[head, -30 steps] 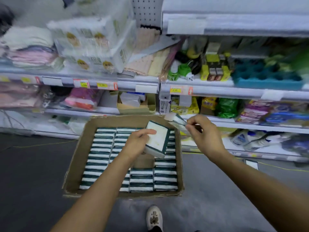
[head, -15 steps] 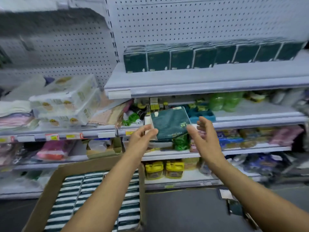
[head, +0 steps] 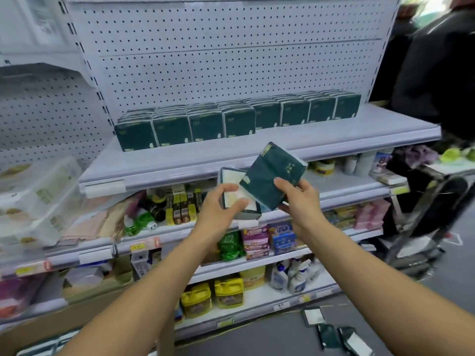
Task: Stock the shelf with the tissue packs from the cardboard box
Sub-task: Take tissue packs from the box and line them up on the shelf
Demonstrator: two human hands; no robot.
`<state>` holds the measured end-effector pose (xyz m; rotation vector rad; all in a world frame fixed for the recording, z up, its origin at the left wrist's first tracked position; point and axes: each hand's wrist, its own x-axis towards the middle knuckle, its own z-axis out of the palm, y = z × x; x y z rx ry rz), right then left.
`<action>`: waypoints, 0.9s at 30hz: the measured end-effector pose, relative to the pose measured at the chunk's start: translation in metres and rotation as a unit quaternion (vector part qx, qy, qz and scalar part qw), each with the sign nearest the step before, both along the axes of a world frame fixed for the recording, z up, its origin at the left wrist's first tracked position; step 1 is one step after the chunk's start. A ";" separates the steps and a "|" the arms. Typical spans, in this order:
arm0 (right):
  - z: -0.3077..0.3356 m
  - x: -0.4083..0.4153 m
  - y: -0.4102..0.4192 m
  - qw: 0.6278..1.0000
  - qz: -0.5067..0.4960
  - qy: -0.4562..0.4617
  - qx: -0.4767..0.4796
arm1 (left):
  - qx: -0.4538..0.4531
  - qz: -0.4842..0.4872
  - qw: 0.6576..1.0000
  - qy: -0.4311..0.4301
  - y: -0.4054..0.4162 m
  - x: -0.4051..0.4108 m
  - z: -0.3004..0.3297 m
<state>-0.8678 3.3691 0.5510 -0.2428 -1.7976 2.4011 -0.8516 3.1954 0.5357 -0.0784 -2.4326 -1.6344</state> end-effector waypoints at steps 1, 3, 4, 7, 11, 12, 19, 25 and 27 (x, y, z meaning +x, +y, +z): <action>0.006 -0.010 0.011 1.000 -0.013 0.007 0.010 | 0.000 0.006 1.000 0.010 0.002 -0.009 0.005; 0.015 -0.031 0.033 0.998 -0.033 0.023 0.057 | 0.030 0.020 0.999 0.010 0.006 -0.028 0.015; 0.020 -0.043 0.044 0.995 -0.041 0.038 0.080 | 0.053 0.023 0.998 0.005 0.009 -0.040 0.020; 0.034 -0.078 0.069 0.979 -0.064 0.087 0.172 | 0.085 0.016 0.996 0.011 0.020 -0.079 0.038; 0.049 -0.145 0.097 0.937 -0.070 0.113 0.323 | 0.114 -0.005 0.993 0.025 0.027 -0.138 0.060; 0.052 -0.165 0.103 0.915 -0.075 0.116 0.380 | 0.117 -0.006 0.993 0.029 0.028 -0.153 0.063; 0.070 -0.274 0.110 0.741 -0.030 0.146 0.655 | 0.044 0.008 0.999 0.014 0.023 -0.236 0.062; 0.060 -0.326 0.108 0.692 0.027 0.230 0.683 | 0.030 0.023 0.999 0.018 0.014 -0.272 0.064; 0.054 -0.341 0.109 0.675 0.031 0.250 0.693 | 0.020 0.017 0.999 0.021 0.010 -0.277 0.063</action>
